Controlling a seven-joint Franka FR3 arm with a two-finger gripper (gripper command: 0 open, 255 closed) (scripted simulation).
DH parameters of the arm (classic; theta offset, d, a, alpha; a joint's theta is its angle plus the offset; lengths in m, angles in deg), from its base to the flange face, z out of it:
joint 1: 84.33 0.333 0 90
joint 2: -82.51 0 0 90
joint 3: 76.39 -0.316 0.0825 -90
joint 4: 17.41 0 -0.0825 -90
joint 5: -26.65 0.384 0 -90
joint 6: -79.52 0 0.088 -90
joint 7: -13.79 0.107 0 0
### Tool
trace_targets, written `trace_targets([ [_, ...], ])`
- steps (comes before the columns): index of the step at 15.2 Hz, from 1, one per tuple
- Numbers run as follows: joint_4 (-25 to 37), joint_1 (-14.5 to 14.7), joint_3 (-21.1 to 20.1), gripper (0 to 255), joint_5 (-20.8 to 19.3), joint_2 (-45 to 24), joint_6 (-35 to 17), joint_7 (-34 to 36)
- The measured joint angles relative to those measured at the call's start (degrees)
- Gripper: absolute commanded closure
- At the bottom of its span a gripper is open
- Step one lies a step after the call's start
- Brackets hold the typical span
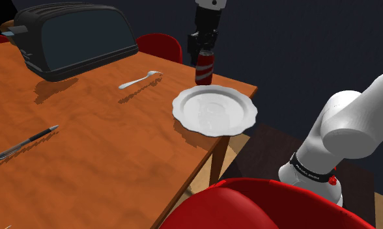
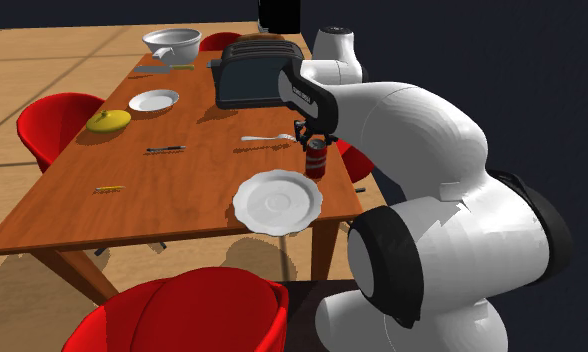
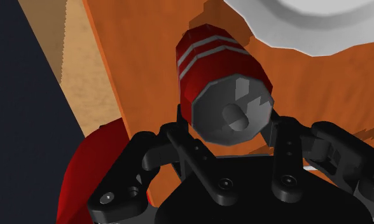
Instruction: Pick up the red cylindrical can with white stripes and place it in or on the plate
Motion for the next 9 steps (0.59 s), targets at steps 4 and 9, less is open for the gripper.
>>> trace_targets([
  [4,0.02,0.00,0.01,255,0.00,-0.02,-0.02,-0.01],
  [9,1.72,-0.04,0.05,255,-0.07,-0.16,1.63,0.08],
])
